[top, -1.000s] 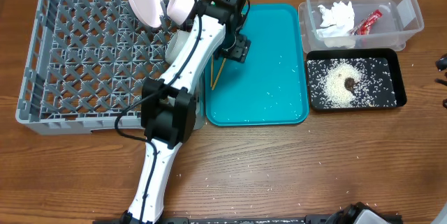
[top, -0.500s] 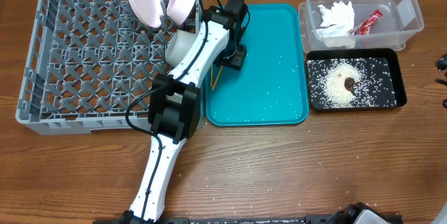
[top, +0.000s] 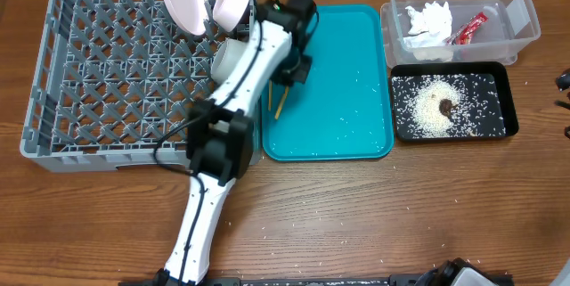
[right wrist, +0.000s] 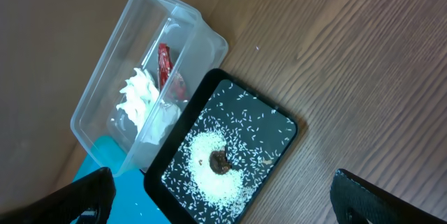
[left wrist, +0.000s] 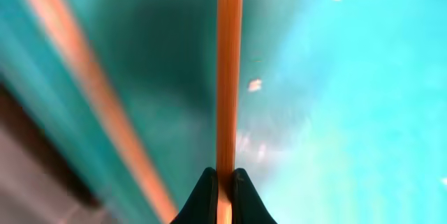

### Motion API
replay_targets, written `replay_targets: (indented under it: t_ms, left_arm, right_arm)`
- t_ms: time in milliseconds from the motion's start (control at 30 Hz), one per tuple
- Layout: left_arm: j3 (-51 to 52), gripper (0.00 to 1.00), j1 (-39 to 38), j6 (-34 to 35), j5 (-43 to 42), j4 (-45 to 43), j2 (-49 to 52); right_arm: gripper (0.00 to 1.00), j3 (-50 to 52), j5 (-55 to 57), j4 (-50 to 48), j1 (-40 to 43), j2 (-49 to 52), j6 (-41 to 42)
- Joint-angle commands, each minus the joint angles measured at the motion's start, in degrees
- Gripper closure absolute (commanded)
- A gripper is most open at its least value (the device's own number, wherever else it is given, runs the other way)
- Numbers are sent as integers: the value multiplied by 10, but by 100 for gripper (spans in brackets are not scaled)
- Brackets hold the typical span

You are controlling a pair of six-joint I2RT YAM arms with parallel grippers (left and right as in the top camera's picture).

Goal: Sort waste into correct bins and load items into the dishwasher
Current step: 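Insert the chopstick upright into the rack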

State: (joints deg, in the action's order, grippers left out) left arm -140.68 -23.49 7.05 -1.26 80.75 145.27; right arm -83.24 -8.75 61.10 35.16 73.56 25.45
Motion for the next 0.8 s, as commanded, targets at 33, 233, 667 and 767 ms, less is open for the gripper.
replay_targets:
  t_ms: [33,233,667,767]
  left_arm:
    - [-55,96,77,-8,39,44,-198]
    - [-19,96,209,-6,76,134,-212]
    - [196,52,230,-23,74,2,-199]
    - [180,47,230,-23,66,4,-200]
  right_arm:
    - [0,-14,-3,-3,1,-2,2]
    - [0,-14,-3,-3,1,-1,2]
    - [0,-14,-3,-3,1,-2,2]
    - [0,-14,-3,-3,1,-2,2]
